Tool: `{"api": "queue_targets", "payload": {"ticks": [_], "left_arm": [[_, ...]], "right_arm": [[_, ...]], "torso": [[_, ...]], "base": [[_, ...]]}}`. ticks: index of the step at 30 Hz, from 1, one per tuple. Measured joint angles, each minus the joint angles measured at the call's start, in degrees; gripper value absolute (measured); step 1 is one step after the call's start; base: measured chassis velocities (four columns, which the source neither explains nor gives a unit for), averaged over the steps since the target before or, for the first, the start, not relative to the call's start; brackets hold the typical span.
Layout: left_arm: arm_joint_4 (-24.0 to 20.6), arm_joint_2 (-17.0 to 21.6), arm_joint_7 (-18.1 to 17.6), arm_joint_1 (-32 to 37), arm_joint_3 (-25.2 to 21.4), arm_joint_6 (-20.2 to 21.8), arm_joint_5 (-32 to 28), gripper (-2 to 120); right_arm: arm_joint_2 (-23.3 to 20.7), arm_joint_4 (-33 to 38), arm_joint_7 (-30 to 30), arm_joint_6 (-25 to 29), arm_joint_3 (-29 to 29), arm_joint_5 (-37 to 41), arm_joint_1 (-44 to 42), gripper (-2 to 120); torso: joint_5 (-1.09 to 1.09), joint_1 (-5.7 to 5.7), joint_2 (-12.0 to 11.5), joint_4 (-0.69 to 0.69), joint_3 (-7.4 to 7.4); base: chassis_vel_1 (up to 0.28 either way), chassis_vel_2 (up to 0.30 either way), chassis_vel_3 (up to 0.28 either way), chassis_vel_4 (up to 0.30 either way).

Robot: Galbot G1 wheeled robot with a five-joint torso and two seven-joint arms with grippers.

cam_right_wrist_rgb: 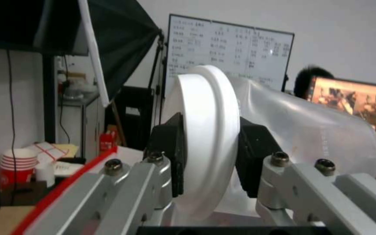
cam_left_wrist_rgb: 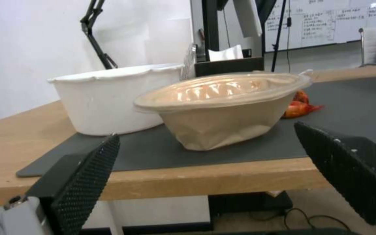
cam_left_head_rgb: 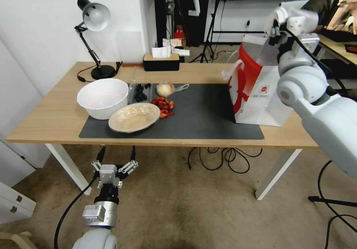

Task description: Pick up the trash from the table and place it into the takeout bag.

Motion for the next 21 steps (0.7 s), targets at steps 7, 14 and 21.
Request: {"api": "queue_targets", "payload": {"ticks": [7,14,21], "left_arm": [[-0.6,0.0,0.1,0.8,-0.1,0.1,-0.1,100],[-1.8,0.1,0.0,1.5,-1.2,-0.1,-0.5,100],[-2.2,0.0,0.1,1.6,-1.2,-0.1,-0.5,100]], "right_arm": [[0.1,-0.1,-2.7,1.7,0.6,1.4,-1.8,32],[1.5,-0.8,-2.6,1.1,-0.1,1.3,-1.2,59],[1.3,-0.5,-2.7,0.8,-0.5,1.5,-0.7,86]], "torso": [[0.01,0.00,0.0,0.01,0.00],[0.01,0.00,0.0,0.01,0.00],[0.00,0.00,0.0,0.01,0.00]], "base": [[0.000,0.000,0.000,0.000],[0.000,0.000,0.000,0.000],[0.000,0.000,0.000,0.000]]}}
